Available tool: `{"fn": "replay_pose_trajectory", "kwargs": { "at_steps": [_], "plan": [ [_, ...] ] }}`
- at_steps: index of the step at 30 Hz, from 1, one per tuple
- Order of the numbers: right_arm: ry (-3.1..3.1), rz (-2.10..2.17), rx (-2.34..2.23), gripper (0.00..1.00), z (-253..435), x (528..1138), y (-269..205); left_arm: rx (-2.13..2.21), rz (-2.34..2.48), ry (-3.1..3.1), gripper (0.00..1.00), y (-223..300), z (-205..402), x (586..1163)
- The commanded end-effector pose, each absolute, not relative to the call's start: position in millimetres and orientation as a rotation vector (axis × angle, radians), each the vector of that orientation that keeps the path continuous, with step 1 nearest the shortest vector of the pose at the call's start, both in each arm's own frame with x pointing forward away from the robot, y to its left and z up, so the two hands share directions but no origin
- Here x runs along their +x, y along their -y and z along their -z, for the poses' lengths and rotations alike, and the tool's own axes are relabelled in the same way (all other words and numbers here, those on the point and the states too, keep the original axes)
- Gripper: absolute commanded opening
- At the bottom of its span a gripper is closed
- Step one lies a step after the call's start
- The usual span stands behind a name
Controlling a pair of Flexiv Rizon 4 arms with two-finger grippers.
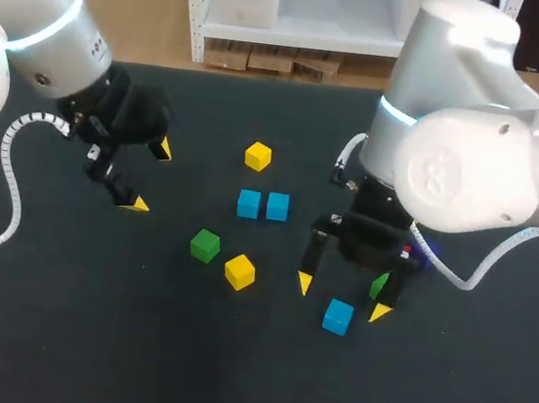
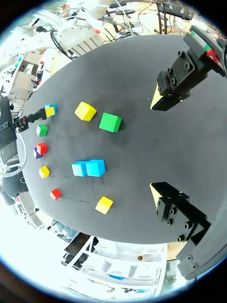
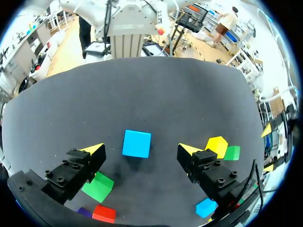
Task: Place the blue cubes, place green cubes on the blue cubes, place the yellow cubes on the green cubes, then place the red cubes on the yellow cubes, and place purple cube on the red cubes.
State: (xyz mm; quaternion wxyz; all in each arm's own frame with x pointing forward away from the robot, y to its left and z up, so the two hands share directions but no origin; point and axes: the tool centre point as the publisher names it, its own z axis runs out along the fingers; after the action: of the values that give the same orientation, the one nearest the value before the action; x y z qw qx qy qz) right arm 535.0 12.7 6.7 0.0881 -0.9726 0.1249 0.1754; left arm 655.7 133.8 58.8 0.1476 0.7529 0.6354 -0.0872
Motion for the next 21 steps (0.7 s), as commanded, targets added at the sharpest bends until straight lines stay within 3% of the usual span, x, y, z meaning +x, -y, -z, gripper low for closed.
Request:
{"fn": "replay_pose_trajectory", "kwargs": {
  "at_steps": [1, 14, 15, 16, 18, 20, 21],
  "plan": [
    [-0.412, -0.527, -2.893, 1.0, -5.4, 536.6, -8.8, 2.166, 0.253, -1.821, 1.0, -135.2, -58.4, 655.5],
    [-0.475, -0.563, -2.94, 0.98, -6.3, 535.5, -4.0, 2.166, 0.253, -1.821, 1.0, -135.2, -58.4, 655.5],
    [-0.48, -0.565, -2.941, 0.81, -6.2, 535.1, -4.0, 2.166, 0.253, -1.821, 1.0, -135.2, -58.4, 655.5],
    [-0.496, -0.574, -2.94, 0.75, -6.0, 534.5, -4.0, 2.166, 0.253, -1.821, 1.0, -135.2, -58.4, 655.5],
    [-0.511, -0.582, -2.939, 0.84, -4.1, 533.3, -3.8, 2.166, 0.253, -1.821, 1.0, -135.2, -58.4, 655.5],
    [-0.527, -0.592, -2.935, 0.75, -3.1, 532.4, -3.3, 2.166, 0.253, -1.821, 1.0, -135.2, -58.4, 655.5],
    [-0.534, -0.597, -2.931, 0.62, -2.9, 532.0, -3.0, 2.166, 0.253, -1.821, 1.0, -135.2, -58.4, 655.5]
  ]
}}
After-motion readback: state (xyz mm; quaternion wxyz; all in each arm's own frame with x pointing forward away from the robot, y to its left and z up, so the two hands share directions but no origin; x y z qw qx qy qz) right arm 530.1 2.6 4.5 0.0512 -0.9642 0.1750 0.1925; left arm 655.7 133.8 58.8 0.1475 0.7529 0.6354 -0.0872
